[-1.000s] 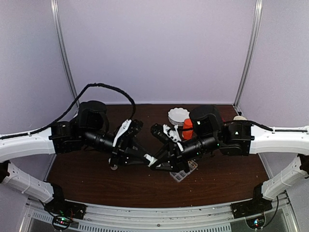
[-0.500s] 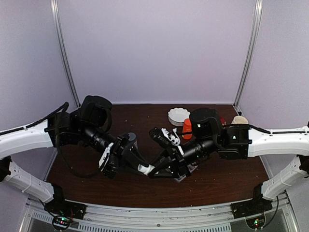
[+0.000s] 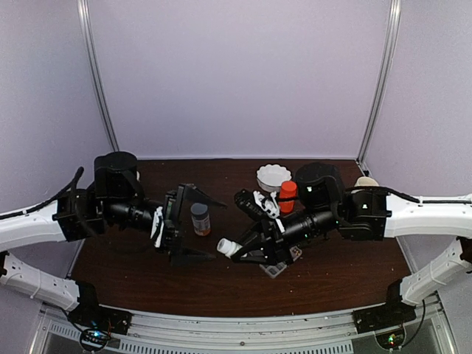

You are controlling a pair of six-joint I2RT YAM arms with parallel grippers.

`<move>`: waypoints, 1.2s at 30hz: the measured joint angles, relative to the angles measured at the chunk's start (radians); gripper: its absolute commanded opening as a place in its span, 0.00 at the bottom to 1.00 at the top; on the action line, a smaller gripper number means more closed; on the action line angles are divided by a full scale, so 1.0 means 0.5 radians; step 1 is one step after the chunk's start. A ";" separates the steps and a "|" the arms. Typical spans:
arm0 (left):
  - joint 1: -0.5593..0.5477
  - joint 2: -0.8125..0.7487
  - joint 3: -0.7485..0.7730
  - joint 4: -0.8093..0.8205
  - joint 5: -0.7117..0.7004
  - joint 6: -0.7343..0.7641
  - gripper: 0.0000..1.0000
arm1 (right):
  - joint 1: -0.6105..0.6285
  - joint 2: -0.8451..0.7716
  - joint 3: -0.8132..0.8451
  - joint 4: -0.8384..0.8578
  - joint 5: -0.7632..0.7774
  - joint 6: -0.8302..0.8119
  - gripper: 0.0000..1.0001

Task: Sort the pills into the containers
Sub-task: Screw the lid of the pill bottle onto the pill bottle, then pass from the right arm to the left

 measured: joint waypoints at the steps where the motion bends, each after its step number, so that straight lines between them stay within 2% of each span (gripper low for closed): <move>1: 0.000 -0.011 -0.001 0.071 -0.050 -0.163 0.97 | 0.000 -0.016 -0.005 -0.028 0.027 -0.020 0.01; 5: -0.001 -0.101 0.000 0.265 -0.344 -0.936 0.98 | 0.000 -0.108 -0.057 -0.096 0.204 -0.101 0.03; 10: 0.028 -0.146 0.132 0.107 -0.796 -1.939 0.98 | 0.022 -0.256 -0.120 -0.109 0.529 -0.204 0.02; 18: 0.118 -0.124 0.143 -0.111 -0.819 -3.059 0.89 | 0.175 -0.242 -0.106 -0.106 1.106 -0.393 0.03; 23: 0.124 -0.031 0.230 -0.301 -0.713 -3.455 0.89 | 0.239 -0.149 -0.047 -0.094 1.322 -0.473 0.04; 28: 0.127 0.024 0.246 -0.328 -0.598 -3.651 0.74 | 0.268 -0.043 0.045 -0.076 1.431 -0.528 0.04; 36: 0.127 0.111 0.246 -0.340 -0.481 -3.801 0.64 | 0.317 0.008 0.069 -0.027 1.515 -0.591 0.04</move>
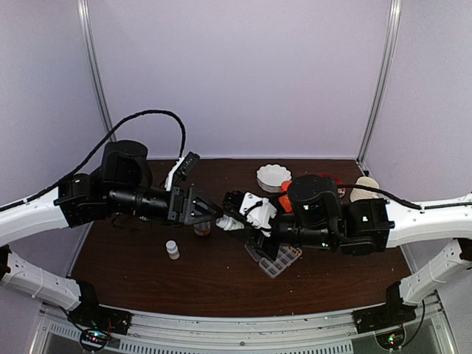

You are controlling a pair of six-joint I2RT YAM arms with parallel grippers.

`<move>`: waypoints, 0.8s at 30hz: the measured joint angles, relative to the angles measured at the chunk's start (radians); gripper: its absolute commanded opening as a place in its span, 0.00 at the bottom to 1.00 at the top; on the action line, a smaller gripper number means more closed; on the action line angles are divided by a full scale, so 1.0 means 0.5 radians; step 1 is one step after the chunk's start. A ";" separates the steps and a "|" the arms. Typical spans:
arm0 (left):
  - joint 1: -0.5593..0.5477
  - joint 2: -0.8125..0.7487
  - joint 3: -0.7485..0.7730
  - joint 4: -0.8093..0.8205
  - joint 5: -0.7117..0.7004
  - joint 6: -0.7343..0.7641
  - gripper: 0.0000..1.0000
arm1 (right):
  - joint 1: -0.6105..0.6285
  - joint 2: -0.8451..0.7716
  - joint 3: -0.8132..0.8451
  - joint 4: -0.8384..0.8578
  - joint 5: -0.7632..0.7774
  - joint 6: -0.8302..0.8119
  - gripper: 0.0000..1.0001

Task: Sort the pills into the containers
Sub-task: Pass from the right arm to the left

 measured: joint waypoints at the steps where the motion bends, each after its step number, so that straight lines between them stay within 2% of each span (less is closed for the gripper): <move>1: 0.000 0.005 -0.001 0.000 0.009 -0.008 0.65 | 0.004 0.008 0.009 -0.001 0.007 -0.008 0.04; 4: 0.000 0.011 -0.001 0.003 0.024 -0.030 0.68 | 0.017 0.040 0.037 0.012 0.023 -0.023 0.04; 10: 0.000 0.043 -0.001 0.005 0.052 -0.057 0.63 | 0.022 0.066 0.055 0.014 0.043 -0.030 0.04; 14: 0.000 0.046 -0.004 0.005 0.056 -0.070 0.50 | 0.024 0.090 0.079 0.012 0.050 -0.029 0.04; 21: 0.010 0.049 -0.011 -0.001 0.052 -0.085 0.20 | 0.030 0.120 0.118 0.012 0.057 -0.029 0.04; 23: 0.010 0.050 -0.014 -0.005 0.053 -0.082 0.00 | 0.030 0.123 0.119 0.005 0.060 -0.026 0.04; 24: 0.011 0.051 -0.014 -0.008 0.053 -0.062 0.00 | 0.030 0.124 0.119 0.002 0.059 -0.022 0.04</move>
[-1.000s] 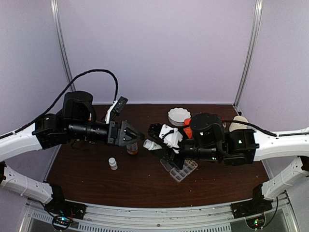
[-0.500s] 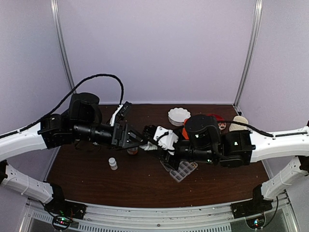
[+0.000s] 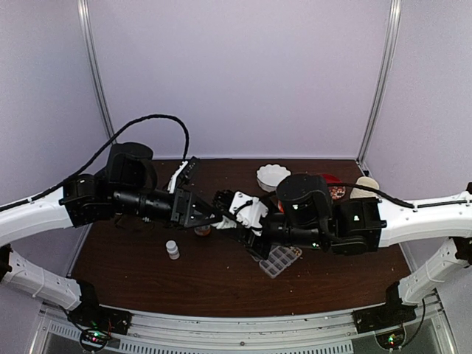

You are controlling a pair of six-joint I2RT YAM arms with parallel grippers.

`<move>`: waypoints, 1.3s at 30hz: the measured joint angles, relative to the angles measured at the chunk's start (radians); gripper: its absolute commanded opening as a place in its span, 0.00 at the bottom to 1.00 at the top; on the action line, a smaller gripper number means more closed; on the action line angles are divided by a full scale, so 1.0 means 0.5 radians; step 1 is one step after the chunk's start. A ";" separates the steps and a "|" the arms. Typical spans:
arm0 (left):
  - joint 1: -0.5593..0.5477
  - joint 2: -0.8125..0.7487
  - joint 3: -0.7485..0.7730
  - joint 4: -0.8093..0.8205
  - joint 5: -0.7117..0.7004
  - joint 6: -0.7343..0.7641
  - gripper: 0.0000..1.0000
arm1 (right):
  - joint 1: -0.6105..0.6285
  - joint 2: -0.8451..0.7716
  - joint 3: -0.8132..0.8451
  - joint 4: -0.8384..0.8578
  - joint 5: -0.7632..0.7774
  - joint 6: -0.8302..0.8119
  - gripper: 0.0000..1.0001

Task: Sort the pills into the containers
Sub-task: Pass from the right arm to the left, then place the pill bottle at the center of the board.

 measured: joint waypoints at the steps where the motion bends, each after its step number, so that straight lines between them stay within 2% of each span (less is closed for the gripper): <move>1: 0.002 0.000 -0.002 0.000 0.003 0.005 0.00 | 0.000 0.002 0.001 -0.001 -0.003 0.002 0.04; 5: -0.018 -0.003 -0.002 -0.015 -0.031 0.129 0.00 | -0.045 0.002 0.001 -0.008 -0.136 0.053 0.03; 11: -0.042 -0.036 -0.030 0.048 -0.084 0.498 0.00 | -0.229 0.005 0.002 0.021 -0.671 0.213 0.03; 12: -0.042 -0.040 -0.057 0.107 -0.066 0.636 0.00 | -0.252 0.005 0.002 0.022 -0.735 0.230 0.03; 20: -0.024 -0.053 -0.166 0.330 0.161 1.164 0.00 | -0.327 -0.021 -0.013 -0.006 -1.069 0.356 0.04; 21: -0.024 -0.053 -0.169 0.347 0.185 1.207 0.00 | -0.328 -0.035 -0.024 -0.002 -1.088 0.368 0.09; 22: -0.024 -0.052 -0.169 0.367 0.209 1.247 0.00 | -0.328 -0.050 -0.036 0.011 -1.101 0.378 0.23; 24: -0.027 -0.049 -0.169 0.401 0.225 1.292 0.00 | -0.328 -0.075 -0.056 0.036 -1.113 0.389 0.46; 29: -0.077 0.019 -0.070 0.436 0.210 1.386 0.00 | -0.313 -0.095 -0.149 0.111 -1.138 0.404 0.80; 32: -0.089 0.049 0.022 0.394 0.089 1.411 0.00 | -0.301 -0.148 -0.268 0.130 -1.091 0.417 0.88; 39: -0.089 0.204 0.236 0.176 -0.381 1.445 0.00 | -0.309 -0.551 -0.670 0.239 -0.679 0.439 0.93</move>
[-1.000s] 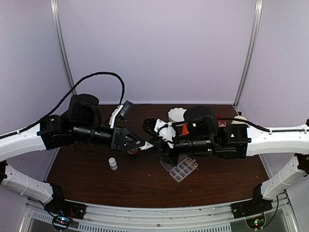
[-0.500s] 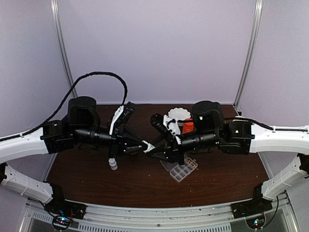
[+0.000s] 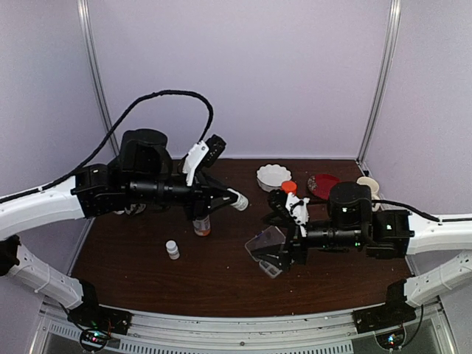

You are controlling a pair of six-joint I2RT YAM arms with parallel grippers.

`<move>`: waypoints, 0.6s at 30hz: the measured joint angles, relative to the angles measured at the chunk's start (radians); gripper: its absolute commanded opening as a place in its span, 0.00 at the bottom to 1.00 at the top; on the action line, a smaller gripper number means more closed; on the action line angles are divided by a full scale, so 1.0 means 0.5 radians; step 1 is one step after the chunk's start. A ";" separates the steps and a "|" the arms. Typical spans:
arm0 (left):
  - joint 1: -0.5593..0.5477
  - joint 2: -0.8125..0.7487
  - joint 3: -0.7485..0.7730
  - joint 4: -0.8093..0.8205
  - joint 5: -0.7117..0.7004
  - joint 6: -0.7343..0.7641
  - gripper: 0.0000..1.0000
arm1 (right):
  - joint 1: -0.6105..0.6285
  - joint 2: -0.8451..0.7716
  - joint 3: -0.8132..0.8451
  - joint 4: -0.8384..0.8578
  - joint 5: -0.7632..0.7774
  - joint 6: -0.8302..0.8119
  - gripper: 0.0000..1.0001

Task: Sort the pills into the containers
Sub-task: Place the pill bottle at the center of the board.

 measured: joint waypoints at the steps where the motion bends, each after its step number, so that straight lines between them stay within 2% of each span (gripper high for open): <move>1: 0.000 0.054 0.045 -0.041 -0.069 0.000 0.00 | -0.005 -0.068 -0.054 0.022 0.085 0.019 0.93; 5: 0.002 0.303 0.235 -0.229 -0.381 -0.015 0.00 | -0.030 -0.275 -0.220 0.075 0.389 0.101 0.93; 10: 0.031 0.716 0.581 -0.502 -0.655 -0.072 0.00 | -0.072 -0.375 -0.323 0.058 0.701 0.214 0.93; 12: 0.056 0.883 0.714 -0.590 -0.706 -0.093 0.00 | -0.099 -0.403 -0.364 0.024 0.815 0.268 0.93; 15: 0.089 1.086 0.857 -0.681 -0.728 -0.118 0.00 | -0.146 -0.424 -0.402 -0.043 0.958 0.348 0.98; 18: 0.104 1.197 0.884 -0.695 -0.711 -0.128 0.00 | -0.217 -0.489 -0.461 -0.105 1.102 0.458 1.00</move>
